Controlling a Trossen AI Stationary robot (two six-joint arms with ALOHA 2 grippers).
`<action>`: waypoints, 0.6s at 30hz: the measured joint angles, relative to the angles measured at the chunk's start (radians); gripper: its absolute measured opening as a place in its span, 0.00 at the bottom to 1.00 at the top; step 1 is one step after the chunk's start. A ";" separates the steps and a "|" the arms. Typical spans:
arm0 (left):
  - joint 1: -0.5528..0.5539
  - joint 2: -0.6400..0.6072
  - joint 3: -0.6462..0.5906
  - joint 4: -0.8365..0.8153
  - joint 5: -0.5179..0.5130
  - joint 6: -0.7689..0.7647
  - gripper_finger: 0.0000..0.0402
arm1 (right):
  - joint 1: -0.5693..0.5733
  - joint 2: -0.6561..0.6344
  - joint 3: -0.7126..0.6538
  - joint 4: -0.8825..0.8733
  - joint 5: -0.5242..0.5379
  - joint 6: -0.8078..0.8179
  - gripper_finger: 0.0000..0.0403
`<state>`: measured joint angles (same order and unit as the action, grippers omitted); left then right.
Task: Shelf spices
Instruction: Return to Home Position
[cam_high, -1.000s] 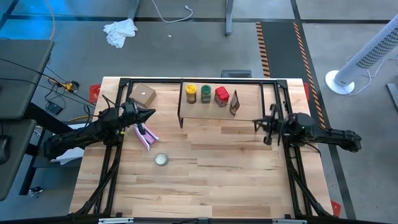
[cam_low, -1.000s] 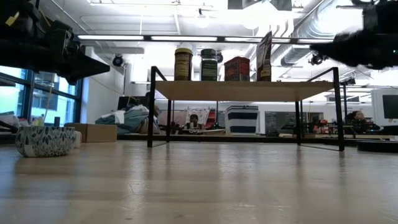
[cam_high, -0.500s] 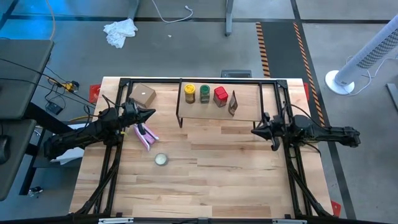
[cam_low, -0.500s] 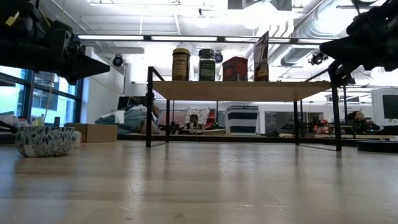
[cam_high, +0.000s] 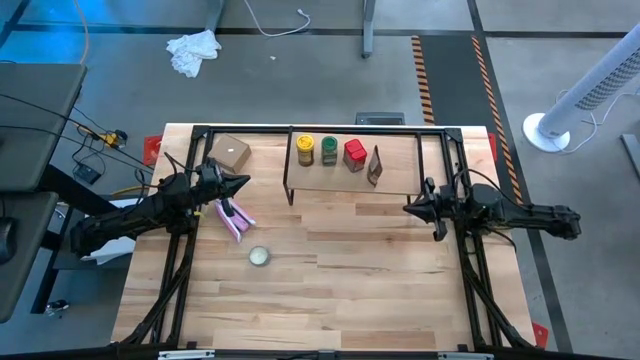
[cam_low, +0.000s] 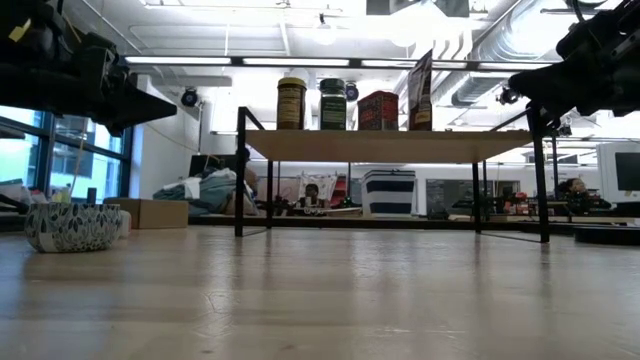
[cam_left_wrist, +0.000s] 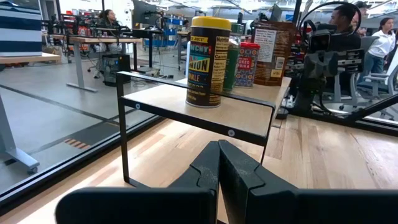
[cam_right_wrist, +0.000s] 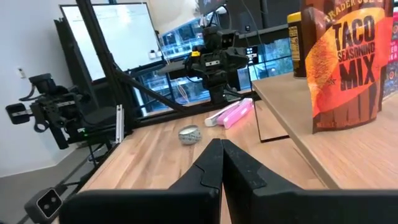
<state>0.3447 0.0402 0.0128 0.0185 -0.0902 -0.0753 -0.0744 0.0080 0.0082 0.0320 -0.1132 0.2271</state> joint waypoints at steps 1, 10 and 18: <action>0.000 0.000 0.000 0.000 0.000 0.000 0.00 | 0.000 0.002 0.000 -0.001 0.000 0.000 0.00; 0.000 0.000 0.000 0.000 0.000 0.000 0.00 | 0.000 0.003 0.000 0.000 0.001 -0.001 0.00; -0.002 -0.016 0.000 -0.002 0.007 0.000 0.00 | 0.000 0.004 0.000 0.000 0.001 0.000 0.00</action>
<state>0.3429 0.0241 0.0128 0.0165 -0.0833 -0.0757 -0.0742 0.0116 0.0082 0.0322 -0.1123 0.2268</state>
